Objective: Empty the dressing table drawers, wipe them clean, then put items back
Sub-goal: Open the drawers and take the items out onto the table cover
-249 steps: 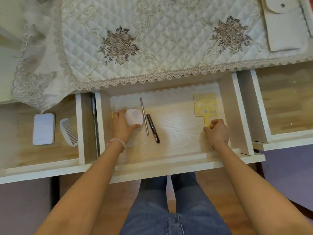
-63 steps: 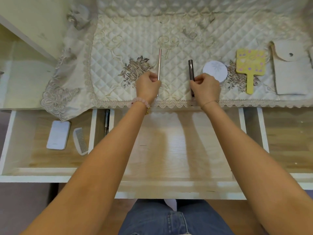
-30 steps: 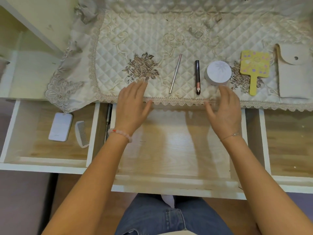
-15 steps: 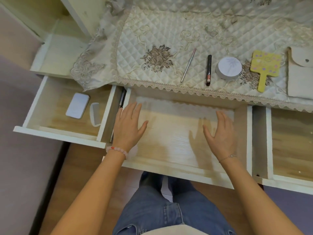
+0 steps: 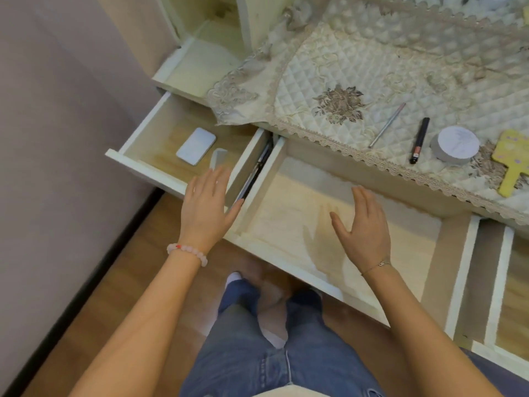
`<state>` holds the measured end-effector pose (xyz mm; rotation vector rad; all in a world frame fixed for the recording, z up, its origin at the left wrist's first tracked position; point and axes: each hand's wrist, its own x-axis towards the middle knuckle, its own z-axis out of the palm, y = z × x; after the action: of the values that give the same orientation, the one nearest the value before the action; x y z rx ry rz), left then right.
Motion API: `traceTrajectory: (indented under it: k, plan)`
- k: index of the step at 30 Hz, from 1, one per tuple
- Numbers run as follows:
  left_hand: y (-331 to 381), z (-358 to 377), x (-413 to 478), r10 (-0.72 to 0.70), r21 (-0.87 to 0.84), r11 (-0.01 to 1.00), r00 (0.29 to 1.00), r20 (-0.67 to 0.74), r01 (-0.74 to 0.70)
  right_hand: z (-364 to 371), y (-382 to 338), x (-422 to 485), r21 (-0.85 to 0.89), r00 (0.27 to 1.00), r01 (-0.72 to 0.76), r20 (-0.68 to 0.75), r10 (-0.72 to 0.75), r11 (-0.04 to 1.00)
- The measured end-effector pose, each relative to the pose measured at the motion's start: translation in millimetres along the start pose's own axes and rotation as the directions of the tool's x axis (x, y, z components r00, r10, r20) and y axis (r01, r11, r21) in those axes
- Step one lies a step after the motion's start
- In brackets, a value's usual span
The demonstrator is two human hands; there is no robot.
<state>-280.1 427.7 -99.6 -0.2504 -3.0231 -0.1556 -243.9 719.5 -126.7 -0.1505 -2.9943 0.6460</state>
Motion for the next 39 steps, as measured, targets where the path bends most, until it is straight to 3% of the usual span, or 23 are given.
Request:
traceTrajectory:
  k: [10,19,32,39]
  plan:
    - [-115.3,-18.2,-19.9,0.031,-0.015,0.999,0.999,0.023,-0.031,47.6,-113.2,-19.5,-0.018,1.000,-0.022,0.018,0.023,1.000]
    - [-236.8,-46.7,-8.5,0.067,-0.016,0.998,0.996,-0.061,-0.068,70.3,-201.3,-20.4,-0.024,0.995,-0.093,-0.040,0.092,0.995]
    - [-272.2,-33.1,54.1,0.067,-0.032,0.997,0.998,0.000,-0.067,97.1,-249.0,44.8,-0.039,0.995,-0.095,-0.041,0.093,0.995]
    - [-274.1,2.0,116.2,0.136,-0.056,0.990,0.981,0.134,-0.130,128.1,-248.3,95.7,-0.010,0.990,-0.142,0.013,0.142,0.990]
